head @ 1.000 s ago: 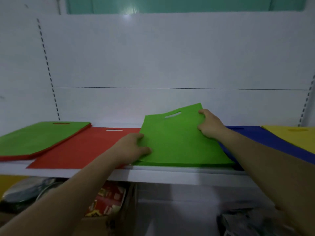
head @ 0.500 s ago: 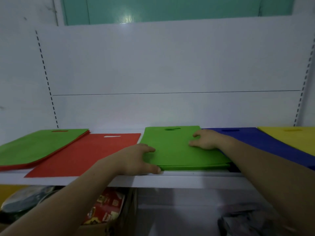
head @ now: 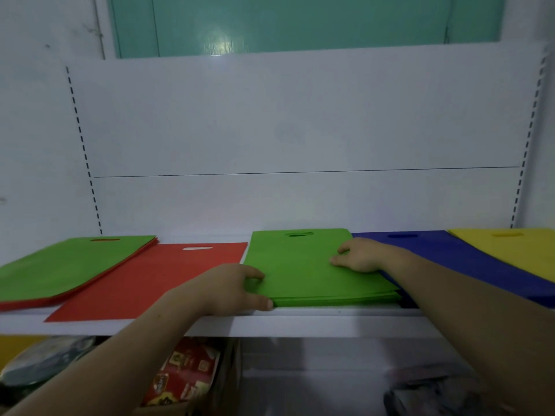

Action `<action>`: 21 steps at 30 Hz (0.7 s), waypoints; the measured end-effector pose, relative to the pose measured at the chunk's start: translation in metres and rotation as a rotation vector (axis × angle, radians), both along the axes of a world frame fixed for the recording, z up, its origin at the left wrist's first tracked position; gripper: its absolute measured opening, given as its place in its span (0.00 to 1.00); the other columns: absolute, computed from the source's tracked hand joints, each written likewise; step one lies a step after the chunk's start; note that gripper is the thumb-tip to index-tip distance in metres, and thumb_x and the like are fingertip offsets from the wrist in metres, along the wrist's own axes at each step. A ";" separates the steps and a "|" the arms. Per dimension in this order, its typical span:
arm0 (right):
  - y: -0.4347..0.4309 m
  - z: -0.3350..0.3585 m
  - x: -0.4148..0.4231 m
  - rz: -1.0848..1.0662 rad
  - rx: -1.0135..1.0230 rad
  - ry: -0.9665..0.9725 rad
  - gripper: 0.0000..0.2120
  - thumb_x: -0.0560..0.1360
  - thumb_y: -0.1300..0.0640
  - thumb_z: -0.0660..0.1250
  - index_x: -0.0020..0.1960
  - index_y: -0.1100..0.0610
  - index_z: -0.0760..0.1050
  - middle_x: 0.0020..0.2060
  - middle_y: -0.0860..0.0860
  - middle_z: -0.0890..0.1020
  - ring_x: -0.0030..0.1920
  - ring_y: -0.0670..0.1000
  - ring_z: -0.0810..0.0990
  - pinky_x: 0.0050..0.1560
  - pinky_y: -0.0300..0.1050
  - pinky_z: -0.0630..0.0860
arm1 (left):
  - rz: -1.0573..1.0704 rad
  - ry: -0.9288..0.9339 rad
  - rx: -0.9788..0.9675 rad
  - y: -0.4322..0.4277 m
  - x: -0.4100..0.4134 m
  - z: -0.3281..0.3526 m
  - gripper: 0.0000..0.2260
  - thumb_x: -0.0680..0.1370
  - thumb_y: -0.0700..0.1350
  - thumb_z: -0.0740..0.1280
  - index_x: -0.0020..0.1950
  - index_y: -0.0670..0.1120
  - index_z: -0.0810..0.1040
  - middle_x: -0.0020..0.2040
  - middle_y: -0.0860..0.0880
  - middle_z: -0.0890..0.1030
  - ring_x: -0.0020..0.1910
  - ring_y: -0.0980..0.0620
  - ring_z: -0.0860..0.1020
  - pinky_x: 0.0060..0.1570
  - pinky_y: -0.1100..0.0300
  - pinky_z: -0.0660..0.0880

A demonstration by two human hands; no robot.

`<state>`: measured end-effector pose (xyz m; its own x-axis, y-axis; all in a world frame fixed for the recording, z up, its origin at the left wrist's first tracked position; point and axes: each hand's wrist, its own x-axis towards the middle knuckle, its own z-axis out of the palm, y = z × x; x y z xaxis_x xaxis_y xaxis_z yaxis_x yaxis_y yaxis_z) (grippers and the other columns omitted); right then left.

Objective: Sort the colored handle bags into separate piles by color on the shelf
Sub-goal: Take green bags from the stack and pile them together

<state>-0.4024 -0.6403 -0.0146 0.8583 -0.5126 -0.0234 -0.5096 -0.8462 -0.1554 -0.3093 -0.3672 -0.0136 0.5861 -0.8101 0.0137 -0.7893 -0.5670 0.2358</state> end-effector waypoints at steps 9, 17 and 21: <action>-0.001 0.004 0.002 0.018 -0.040 0.073 0.28 0.79 0.38 0.54 0.69 0.57 0.70 0.69 0.55 0.71 0.66 0.55 0.70 0.64 0.46 0.68 | 0.014 0.013 -0.021 0.000 -0.004 0.002 0.34 0.71 0.63 0.69 0.74 0.55 0.64 0.73 0.49 0.65 0.70 0.50 0.66 0.66 0.58 0.63; 0.006 0.020 0.012 0.010 -0.137 0.096 0.31 0.79 0.38 0.54 0.72 0.60 0.66 0.71 0.56 0.68 0.69 0.56 0.67 0.67 0.46 0.65 | 0.012 0.026 -0.054 0.003 0.000 0.006 0.34 0.71 0.64 0.67 0.74 0.54 0.62 0.74 0.48 0.64 0.71 0.50 0.65 0.68 0.58 0.62; 0.028 0.032 0.021 0.013 -0.137 -0.035 0.31 0.79 0.39 0.56 0.74 0.59 0.63 0.72 0.55 0.66 0.70 0.56 0.66 0.68 0.48 0.64 | 0.034 0.015 -0.123 0.022 0.019 0.014 0.32 0.73 0.62 0.67 0.74 0.54 0.63 0.73 0.50 0.66 0.70 0.50 0.66 0.67 0.58 0.62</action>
